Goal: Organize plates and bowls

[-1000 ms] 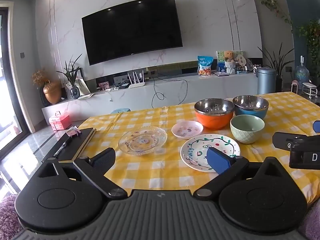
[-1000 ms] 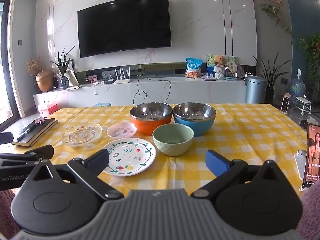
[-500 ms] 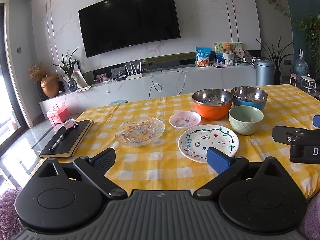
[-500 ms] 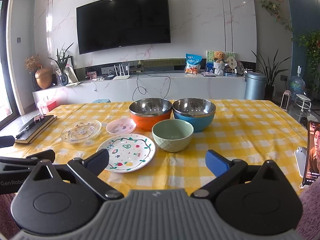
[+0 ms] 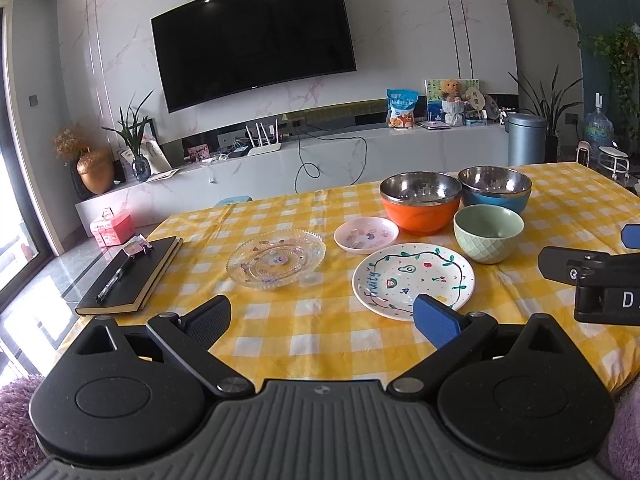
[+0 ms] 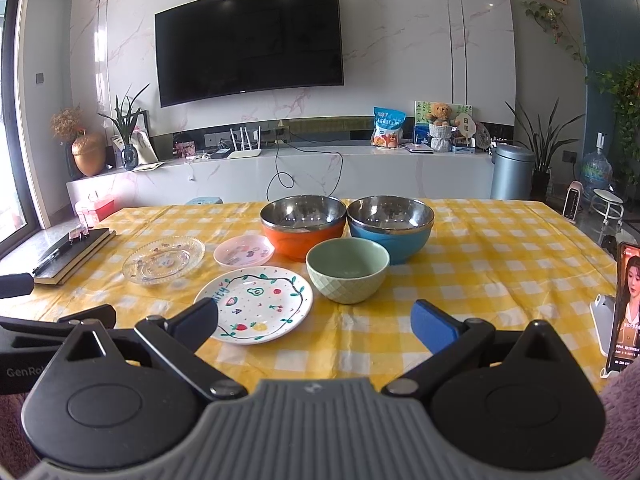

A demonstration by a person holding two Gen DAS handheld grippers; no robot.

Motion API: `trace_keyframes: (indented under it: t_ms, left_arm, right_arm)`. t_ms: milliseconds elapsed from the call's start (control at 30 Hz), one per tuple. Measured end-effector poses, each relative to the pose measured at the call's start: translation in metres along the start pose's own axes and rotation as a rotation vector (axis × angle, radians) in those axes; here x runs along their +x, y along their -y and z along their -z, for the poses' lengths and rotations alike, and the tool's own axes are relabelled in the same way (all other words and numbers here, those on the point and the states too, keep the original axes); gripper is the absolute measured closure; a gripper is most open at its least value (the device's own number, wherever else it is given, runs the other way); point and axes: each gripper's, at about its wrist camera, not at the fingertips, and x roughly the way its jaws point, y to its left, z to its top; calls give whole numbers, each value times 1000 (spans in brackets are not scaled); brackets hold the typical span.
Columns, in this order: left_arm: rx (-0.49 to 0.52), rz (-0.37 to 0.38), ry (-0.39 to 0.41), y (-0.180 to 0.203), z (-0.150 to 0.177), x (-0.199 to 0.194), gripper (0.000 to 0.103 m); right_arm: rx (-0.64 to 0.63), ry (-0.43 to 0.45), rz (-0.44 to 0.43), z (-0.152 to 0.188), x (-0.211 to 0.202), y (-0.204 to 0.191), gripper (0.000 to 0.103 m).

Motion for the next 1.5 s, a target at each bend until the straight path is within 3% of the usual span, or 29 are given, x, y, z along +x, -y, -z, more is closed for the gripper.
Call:
trace_keyframes:
  t_ms: [1500]
  left_arm:
    - [11, 10, -3, 10, -1, 0, 0]
  right_arm:
    - [-18, -10, -7, 2, 5, -4, 2]
